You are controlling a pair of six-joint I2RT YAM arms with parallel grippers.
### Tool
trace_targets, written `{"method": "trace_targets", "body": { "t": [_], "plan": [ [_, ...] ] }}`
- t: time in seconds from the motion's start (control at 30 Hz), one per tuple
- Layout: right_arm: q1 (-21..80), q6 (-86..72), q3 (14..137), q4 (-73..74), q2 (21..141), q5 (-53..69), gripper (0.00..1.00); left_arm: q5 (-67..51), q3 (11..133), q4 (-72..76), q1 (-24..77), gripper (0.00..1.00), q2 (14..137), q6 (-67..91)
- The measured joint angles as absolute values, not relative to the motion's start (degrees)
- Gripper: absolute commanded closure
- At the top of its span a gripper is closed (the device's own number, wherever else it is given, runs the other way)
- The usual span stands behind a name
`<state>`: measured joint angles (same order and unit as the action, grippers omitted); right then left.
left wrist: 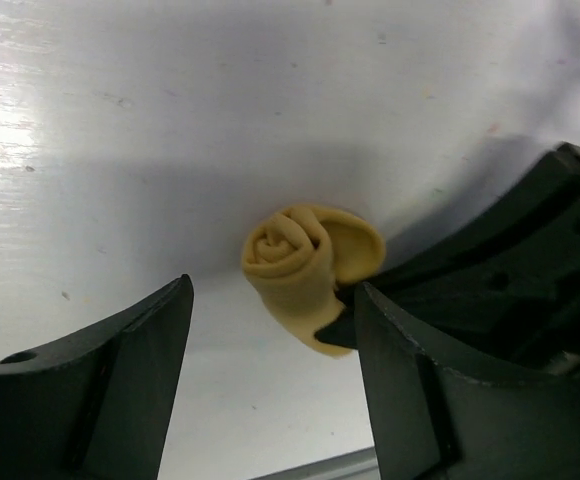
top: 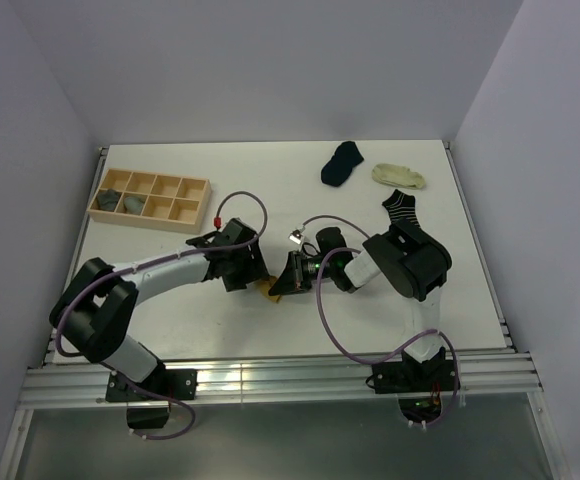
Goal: Roll the socks
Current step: Roll the sock at the center of the board.
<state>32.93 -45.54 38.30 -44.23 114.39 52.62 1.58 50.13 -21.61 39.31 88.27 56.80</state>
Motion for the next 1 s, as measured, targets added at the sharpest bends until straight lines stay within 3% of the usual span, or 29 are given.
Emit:
{"method": "trace_targets", "body": {
  "t": [0.07,0.17,0.2,0.37,0.4,0.5,0.53,0.63,0.8,1.0],
  "plan": [
    [32.8,-45.5,38.4,-44.1,114.4,52.6,1.00,1.9,50.2,-21.6,39.3,0.37,90.0,56.8],
    [32.8,-45.5,38.6,-43.5,114.4,52.6,1.00,1.7,50.6,-21.3,39.3,0.52,92.4,57.1],
    [32.8,-45.5,38.7,-43.3,114.4,52.6,1.00,1.7,51.1,-21.1,39.3,0.62,92.7,57.0],
    [32.8,-45.1,39.0,-42.4,114.2,52.5,0.97,1.4,53.5,-21.5,39.6,0.89,94.9,56.4],
    [32.8,-44.9,39.0,-42.0,114.1,52.2,0.95,1.3,54.5,-22.3,39.6,1.00,95.6,56.2],
    [32.8,-43.2,38.9,-39.5,112.1,50.3,0.81,1.1,57.6,-24.7,39.7,1.00,97.6,55.0],
    [32.9,-42.4,38.8,-38.2,111.0,49.2,0.69,1.1,58.7,-25.5,39.7,1.00,98.3,54.6],
    [33.0,-39.1,38.2,-33.0,106.4,44.5,0.59,1.3,61.2,-27.6,39.8,1.00,100.0,53.2],
    [35.7,-31.8,38.2,-20.9,97.1,32.4,0.56,1.4,65.8,-32.4,39.8,1.00,102.8,50.5],
    [46.3,-23.6,38.5,-12.9,88.5,11.9,0.55,1.0,70.2,-36.7,39.8,1.00,105.9,47.6]
  ]
}}
